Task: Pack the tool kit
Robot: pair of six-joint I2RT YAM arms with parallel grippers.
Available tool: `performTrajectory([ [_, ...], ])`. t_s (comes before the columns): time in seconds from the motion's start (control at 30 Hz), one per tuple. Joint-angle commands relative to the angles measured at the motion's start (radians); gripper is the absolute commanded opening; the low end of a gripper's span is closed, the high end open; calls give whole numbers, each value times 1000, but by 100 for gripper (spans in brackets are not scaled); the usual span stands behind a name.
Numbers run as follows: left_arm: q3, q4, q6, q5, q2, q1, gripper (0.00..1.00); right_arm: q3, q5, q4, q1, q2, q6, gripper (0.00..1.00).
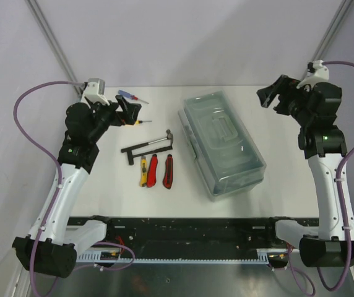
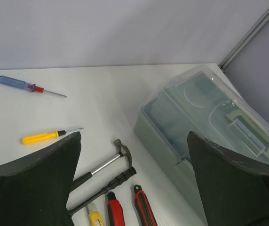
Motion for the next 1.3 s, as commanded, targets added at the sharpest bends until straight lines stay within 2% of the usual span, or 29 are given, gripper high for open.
performTrajectory([
  [0.0, 16, 30, -21, 24, -21, -4, 100, 15, 109, -24, 115, 2, -62, 91],
  [0.23, -73, 49, -57, 62, -32, -4, 100, 7, 369, -100, 349, 53, -145, 91],
  [0.37, -178, 107, -148, 159, -20, -4, 100, 5, 476, -140, 459, 92, -151, 91],
  [0.53, -423, 455, -412, 297, 6, -5, 100, 4, 542, -176, 571, 140, -157, 91],
  [0.63, -528, 639, -529, 337, 58, -29, 99, 4, 514, -188, 595, 157, -150, 90],
  [0.83, -614, 897, -678, 354, 224, -109, 99, 4, 435, -190, 613, 198, -97, 86],
  [1.07, -593, 1118, -713, 345, 421, -188, 100, 4, 653, -262, 627, 246, -81, 89],
  [1.27, -581, 1340, -763, 341, 583, -208, 99, -4, 720, -267, 624, 261, -134, 94],
])
